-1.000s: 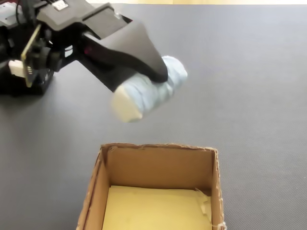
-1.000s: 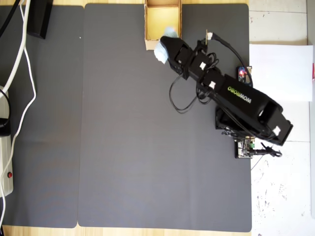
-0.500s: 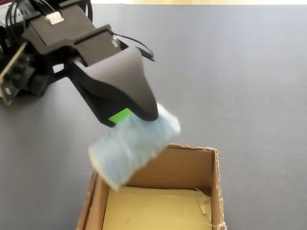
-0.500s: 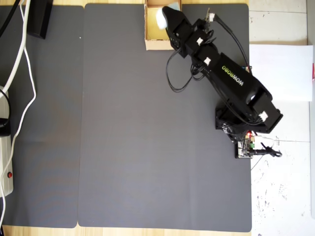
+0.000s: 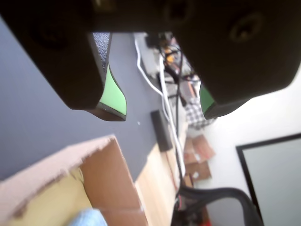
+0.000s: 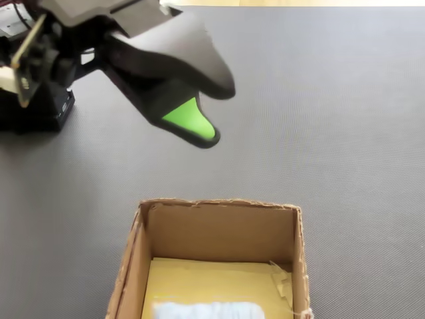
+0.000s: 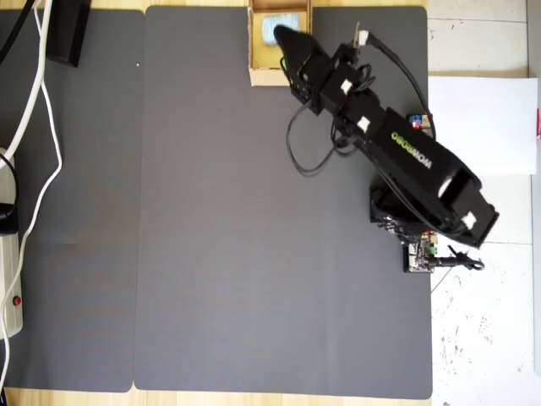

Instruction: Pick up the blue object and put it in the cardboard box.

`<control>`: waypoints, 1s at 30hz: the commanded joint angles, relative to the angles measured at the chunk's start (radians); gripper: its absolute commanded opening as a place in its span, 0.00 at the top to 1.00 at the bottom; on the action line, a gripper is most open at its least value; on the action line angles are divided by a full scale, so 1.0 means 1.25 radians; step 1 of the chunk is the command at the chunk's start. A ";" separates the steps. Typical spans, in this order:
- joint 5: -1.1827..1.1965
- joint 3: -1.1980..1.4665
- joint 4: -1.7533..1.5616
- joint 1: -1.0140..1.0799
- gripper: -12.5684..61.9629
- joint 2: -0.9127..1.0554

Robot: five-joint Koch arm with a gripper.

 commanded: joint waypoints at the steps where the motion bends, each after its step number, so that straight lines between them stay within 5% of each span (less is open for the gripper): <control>1: 0.022 -0.011 -0.020 -0.033 0.42 0.065; 19: 0.026 0.345 -0.022 -0.378 0.38 0.360; 30: 0.028 0.515 -0.038 -0.450 0.36 0.373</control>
